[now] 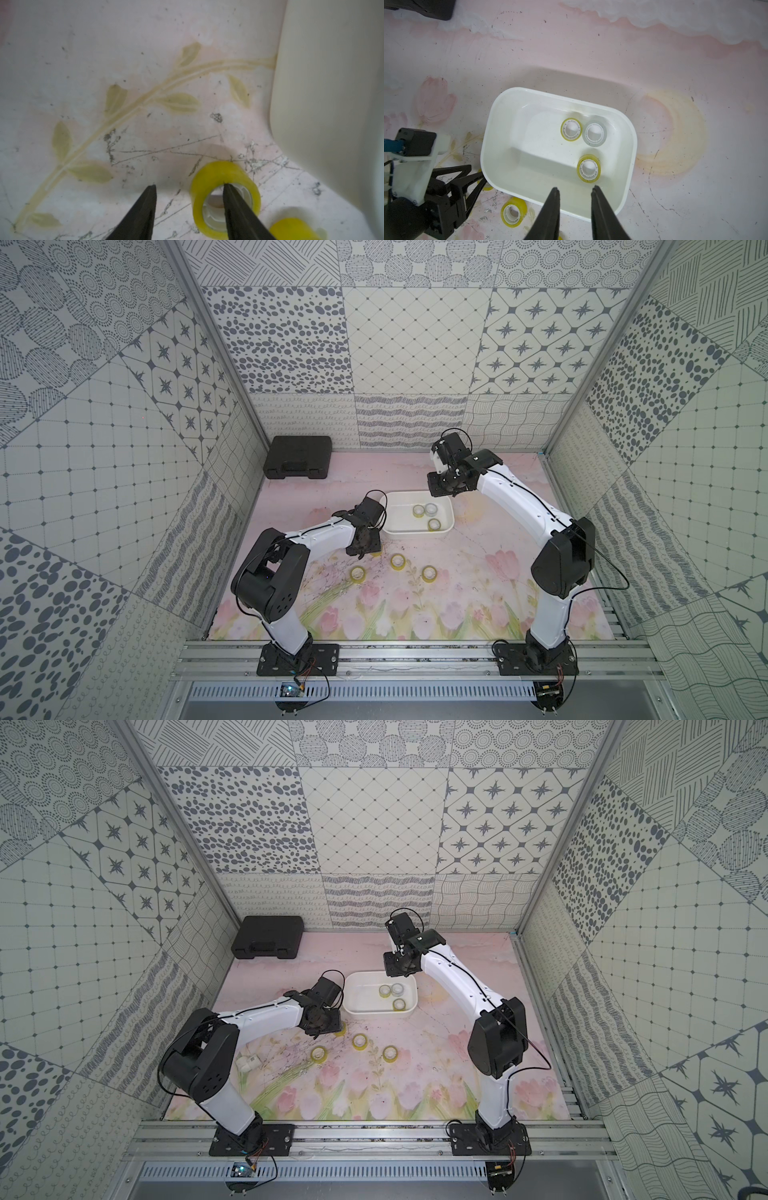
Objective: Put the transparent tape into the storage box
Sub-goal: Pick up the tape at the center of the board.
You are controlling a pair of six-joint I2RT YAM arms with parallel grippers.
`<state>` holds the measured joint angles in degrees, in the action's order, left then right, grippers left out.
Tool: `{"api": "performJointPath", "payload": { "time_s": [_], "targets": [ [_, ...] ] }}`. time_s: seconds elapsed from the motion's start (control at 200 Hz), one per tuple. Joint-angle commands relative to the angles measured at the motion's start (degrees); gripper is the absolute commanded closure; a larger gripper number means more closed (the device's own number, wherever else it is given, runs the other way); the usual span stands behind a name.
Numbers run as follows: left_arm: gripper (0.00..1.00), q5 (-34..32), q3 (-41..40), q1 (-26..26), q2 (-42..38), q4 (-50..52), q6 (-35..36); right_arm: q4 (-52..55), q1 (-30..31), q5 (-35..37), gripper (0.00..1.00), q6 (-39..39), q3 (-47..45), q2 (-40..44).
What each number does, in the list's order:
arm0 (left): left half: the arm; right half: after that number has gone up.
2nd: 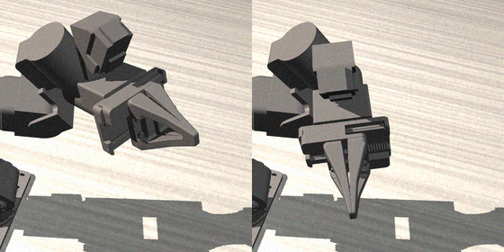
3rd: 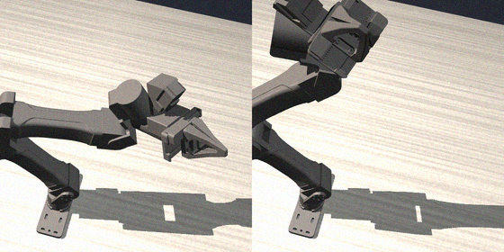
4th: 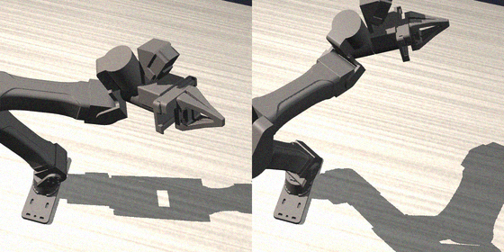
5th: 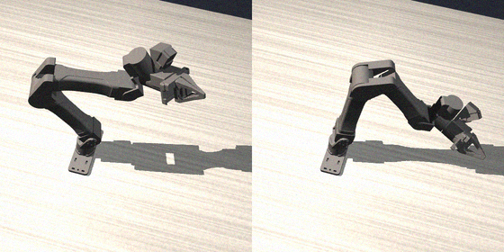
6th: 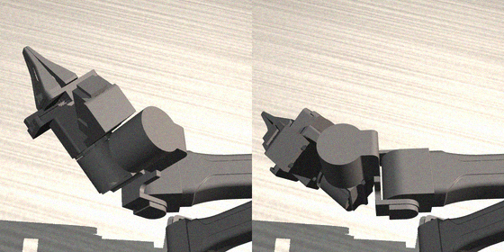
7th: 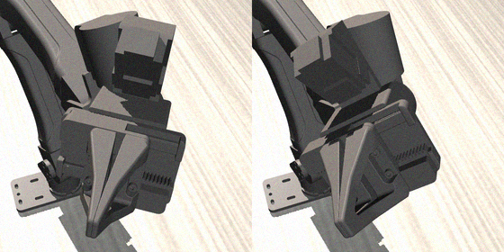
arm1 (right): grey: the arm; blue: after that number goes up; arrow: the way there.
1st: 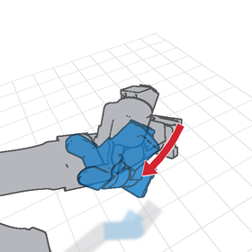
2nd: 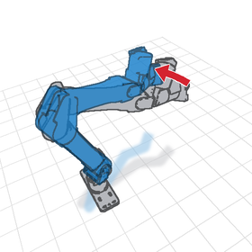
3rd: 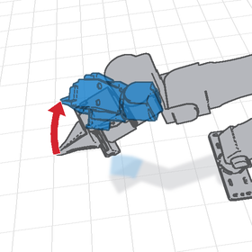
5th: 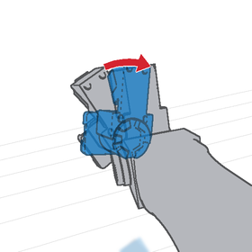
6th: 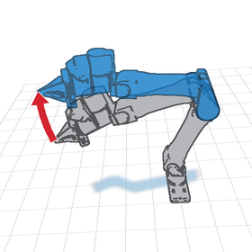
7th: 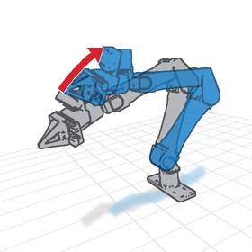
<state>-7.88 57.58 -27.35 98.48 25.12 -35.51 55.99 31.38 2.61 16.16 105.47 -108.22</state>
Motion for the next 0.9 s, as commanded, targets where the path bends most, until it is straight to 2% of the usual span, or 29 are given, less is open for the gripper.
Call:
{"api": "performJointPath", "payload": {
  "time_s": [0.0,0.25,0.365,0.39,0.405,0.435,0.55,0.635,0.695,0.78,0.816,0.896],
  "targets": [
    [0.52,-0.2,-0.6,0.0,1.8,-1.0,-0.3,-1.0,-0.5,0.6,0.71,0.8,-1.1,3.0],
    [0.78,-0.1,-3.9,-0.2,0.1,-2.0,-1.7,-1.7,-1.1,1.0,0.71,1.5,-1.4,3.9],
    [1.0,-0.1,-5.1,-0.6,-0.9,-1.9,-1.9,-1.8,-1.4,0.4,0.7,2.3,-1.6,4.6],
    [1.0,-0.3,-5.1,-0.6,-1.1,-1.7,-1.9,-1.8,-1.5,0.3,0.69,2.5,-1.8,4.6],
    [1.0,-0.5,-5.1,-0.6,-1.4,-1.6,-2.0,-1.8,-1.5,0.2,0.64,2.6,-1.9,4.8],
    [1.0,-0.9,-5.2,-0.7,-1.9,-1.3,-1.9,-1.9,-1.6,0.0,0.63,2.8,-2.1,4.9],
    [1.0,-3.3,-5.3,-0.7,-5.4,0.1,-1.9,-2.7,-1.7,-0.6,0.36,3.6,-3.2,5.6],
    [1.0,-5.4,-4.8,-0.7,-9.0,2.5,-1.5,-3.4,-1.8,-1.1,0.34,3.7,-3.7,5.8],
    [1.0,-7.0,-3.8,-0.7,-11.6,4.2,-1.1,-3.5,-1.9,-1.3,0.26,3.7,-3.8,5.8],
    [1.0,-8.5,-1.6,-0.5,-14.6,6.6,-0.1,-3.9,-2.1,-1.6,0.22,3.7,-4.3,5.9],
    [1.0,-8.9,-0.5,-0.5,-15.5,7.6,0.4,-4.0,-2.1,-1.6,0.11,3.7,-4.6,5.9],
    [1.0,-9.3,2.6,-0.3,-17.0,9.3,1.6,-4.2,-2.3,-1.7,0.03,3.7,-5.1,6.0]
  ]
}}
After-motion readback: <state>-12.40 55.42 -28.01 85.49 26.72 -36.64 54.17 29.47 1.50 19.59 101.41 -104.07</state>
